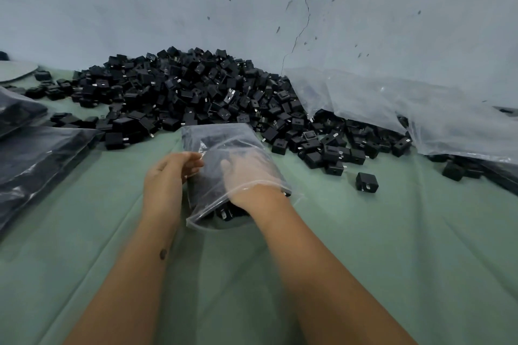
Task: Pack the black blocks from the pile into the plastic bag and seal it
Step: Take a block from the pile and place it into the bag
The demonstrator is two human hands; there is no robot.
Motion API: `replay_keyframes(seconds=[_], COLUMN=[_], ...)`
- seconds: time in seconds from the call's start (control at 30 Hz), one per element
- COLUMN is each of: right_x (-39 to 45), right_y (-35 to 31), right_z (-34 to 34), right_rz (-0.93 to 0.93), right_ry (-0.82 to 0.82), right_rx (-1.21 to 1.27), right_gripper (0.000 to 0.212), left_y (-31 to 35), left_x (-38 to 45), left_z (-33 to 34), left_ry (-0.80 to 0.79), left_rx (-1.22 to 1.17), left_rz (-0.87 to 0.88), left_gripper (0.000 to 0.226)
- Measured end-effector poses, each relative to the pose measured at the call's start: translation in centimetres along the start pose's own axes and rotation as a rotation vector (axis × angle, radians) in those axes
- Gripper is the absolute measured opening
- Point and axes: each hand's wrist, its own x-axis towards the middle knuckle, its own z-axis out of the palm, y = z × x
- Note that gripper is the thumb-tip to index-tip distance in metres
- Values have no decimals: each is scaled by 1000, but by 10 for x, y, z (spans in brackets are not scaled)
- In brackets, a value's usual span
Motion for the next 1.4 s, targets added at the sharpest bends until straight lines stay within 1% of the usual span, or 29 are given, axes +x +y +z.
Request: replay_keyframes(seconds=[0.07, 0.13, 0.2, 0.27, 0.33, 0.43, 0.53, 0.67, 0.77, 0.83, 0.87, 1.0, 1.07, 1.13, 1.2, 1.27, 1.33, 1.4], right_x=[-9, -25, -45, -64, -69, -65, -63, -64, -68, -70, -71, -73, -74, -74, -79, -83, -83, -77], right_y=[7, 13, 19, 21, 21, 22, 19, 21, 27, 29, 30, 33, 31, 32, 34, 38, 43, 51], right_z=[-3, -3, 4, 13, 23, 30, 33, 34, 30, 29, 30, 35, 33, 26, 19, 15, 12, 5], right_rz=[-60, -122, -229, -292, -348, -388, -407, -453, -468, -484, -496, -481, -494, -537, -590, -663, -707, -667], right_ry=[25, 37, 73, 113, 158, 193, 234, 265, 328, 305, 278, 207, 192, 268, 402, 552, 744, 890], right_rx=[39, 37, 49, 118, 75, -49, -138, -129, -38, -1, -3, -22, -48, -28, 99, 235, 295, 336], right_gripper=[36, 31, 27, 33, 39, 51, 54, 54, 43, 36, 37, 53, 57, 50, 32, 24, 20, 19], left_y=[2, 3, 3, 1, -1, -5, -7, -6, -6, -7, -6, -7, -7, -6, -5, -3, -1, 0], left_x=[-5, -9, -11, -11, -10, -13, -16, -18, -19, -20, -20, -20, -21, -22, -24, -27, -29, -31], left_z=[2, 3, 4, 4, 4, 4, 3, 3, 5, 4, 4, 4, 4, 3, 2, 1, 1, 1], left_ry=[-12, -27, -31, -23, -18, -43, -114, -142, -131, -127, -128, -143, -153, -162, -163, -172, -201, -231], left_rx=[34, 35, 57, 74, 67, 112, 119, 125, 129, 119, 110, 146, 156, 140, 125, 131, 215, 312], left_rz=[34, 38, 46, 53, 61, 94, 113, 121, 115, 116, 114, 136, 153, 146, 124, 129, 201, 278], left_gripper=[22, 22, 22, 22, 23, 26, 30, 27, 23, 24, 24, 24, 24, 24, 25, 25, 24, 24])
